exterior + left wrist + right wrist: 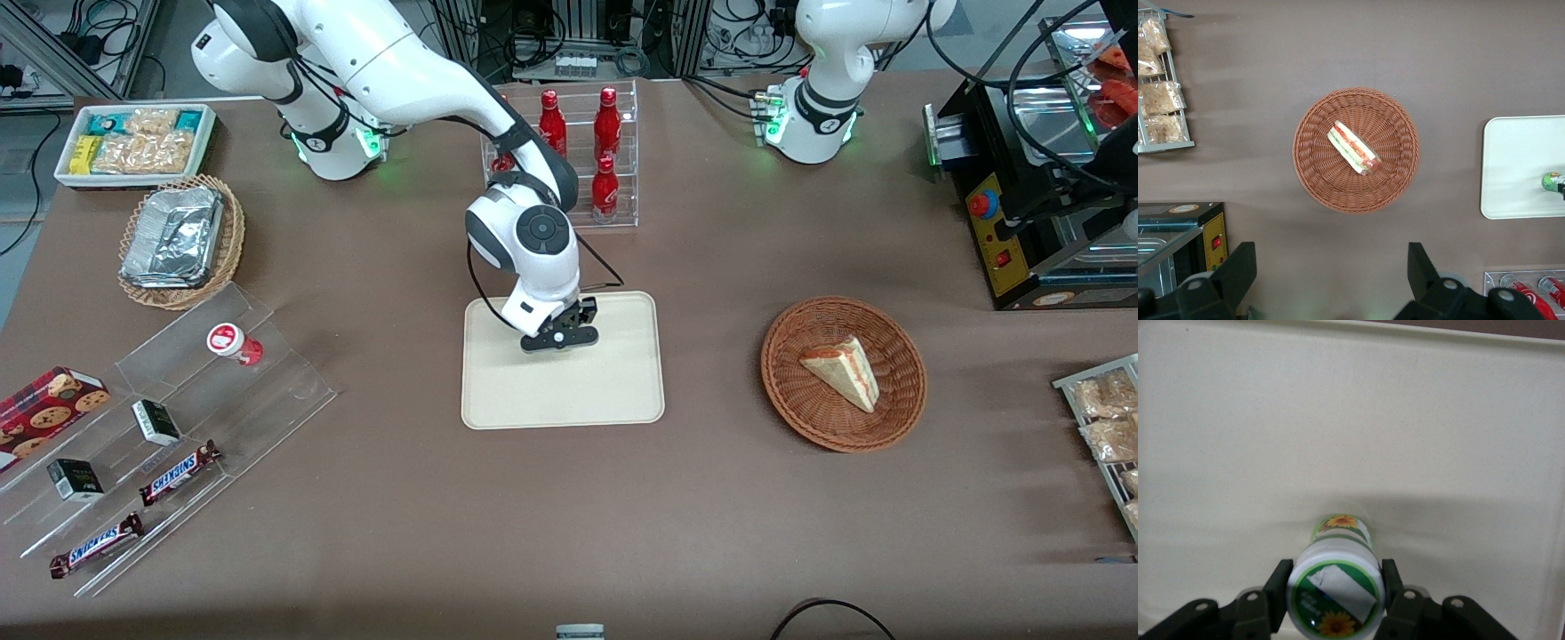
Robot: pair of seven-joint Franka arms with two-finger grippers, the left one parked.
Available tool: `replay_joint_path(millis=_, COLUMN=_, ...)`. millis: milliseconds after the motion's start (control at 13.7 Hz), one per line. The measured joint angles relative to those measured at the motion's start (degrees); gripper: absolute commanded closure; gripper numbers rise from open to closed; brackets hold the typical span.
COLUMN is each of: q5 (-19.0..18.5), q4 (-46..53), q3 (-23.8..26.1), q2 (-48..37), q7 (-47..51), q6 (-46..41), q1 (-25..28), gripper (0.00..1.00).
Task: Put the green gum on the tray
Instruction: 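Open the right gripper and raise it away from the tub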
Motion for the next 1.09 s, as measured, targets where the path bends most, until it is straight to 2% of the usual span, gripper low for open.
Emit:
replay_joint_path(millis=656, q5=0.0, q4=0.4, q3=-0.7, q2=-1.4, q7=0.1, q6=-0.3, q1=-0.6, gripper=0.00)
replay_joint_path(millis=1093, q5=0.0, q4=0.0, q3=-0.7, q2=-13.5, q7=0.0, q6=-13.8, q1=-3.5, gripper=0.00)
